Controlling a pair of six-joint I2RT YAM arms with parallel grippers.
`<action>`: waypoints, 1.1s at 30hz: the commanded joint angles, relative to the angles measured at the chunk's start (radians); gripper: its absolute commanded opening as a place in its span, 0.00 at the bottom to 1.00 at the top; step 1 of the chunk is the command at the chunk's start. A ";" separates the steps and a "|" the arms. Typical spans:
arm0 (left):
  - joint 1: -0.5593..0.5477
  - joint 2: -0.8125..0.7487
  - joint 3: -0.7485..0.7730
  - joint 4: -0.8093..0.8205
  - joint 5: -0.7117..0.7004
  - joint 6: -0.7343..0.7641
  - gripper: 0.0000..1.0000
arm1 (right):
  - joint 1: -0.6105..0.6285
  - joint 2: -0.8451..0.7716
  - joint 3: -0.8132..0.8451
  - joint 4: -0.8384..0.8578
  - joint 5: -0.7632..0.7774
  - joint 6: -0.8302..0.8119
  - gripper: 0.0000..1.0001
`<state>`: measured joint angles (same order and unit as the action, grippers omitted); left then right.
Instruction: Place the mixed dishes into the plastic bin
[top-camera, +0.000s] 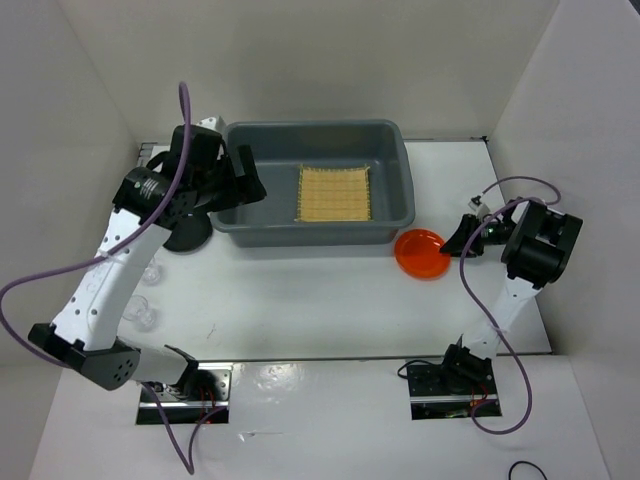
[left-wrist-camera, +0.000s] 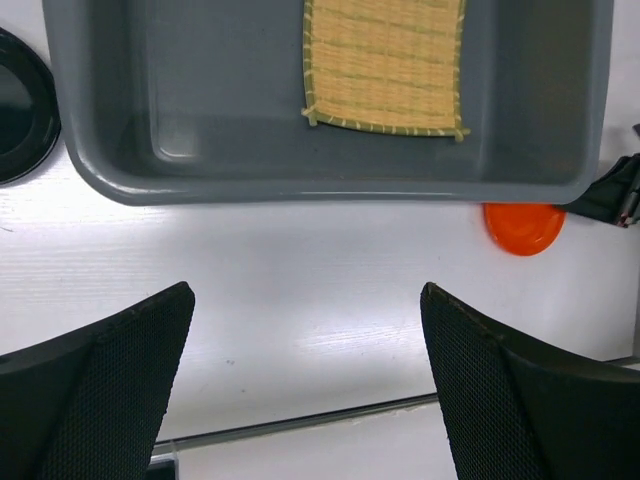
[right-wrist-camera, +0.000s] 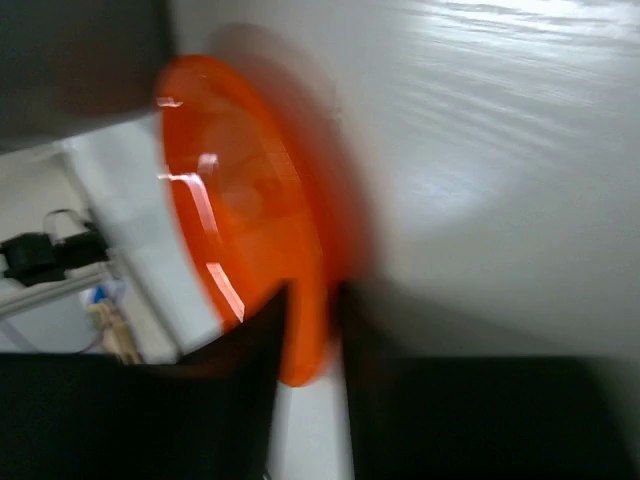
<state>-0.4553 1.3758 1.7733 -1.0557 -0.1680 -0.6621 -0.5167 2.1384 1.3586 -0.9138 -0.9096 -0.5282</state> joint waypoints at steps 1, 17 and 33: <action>0.026 -0.017 -0.044 0.076 0.050 -0.022 1.00 | 0.006 0.069 -0.026 0.075 0.224 0.026 0.15; 0.150 -0.227 -0.238 0.213 0.105 0.079 1.00 | -0.020 -0.471 0.498 -0.284 0.079 -0.018 0.00; 0.328 -0.387 -0.396 0.175 -0.079 -0.031 1.00 | 0.575 -0.062 1.059 -0.220 0.245 0.128 0.00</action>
<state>-0.1593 0.9874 1.3548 -0.8700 -0.2073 -0.6582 0.0444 1.9892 2.3314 -1.1084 -0.7246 -0.4091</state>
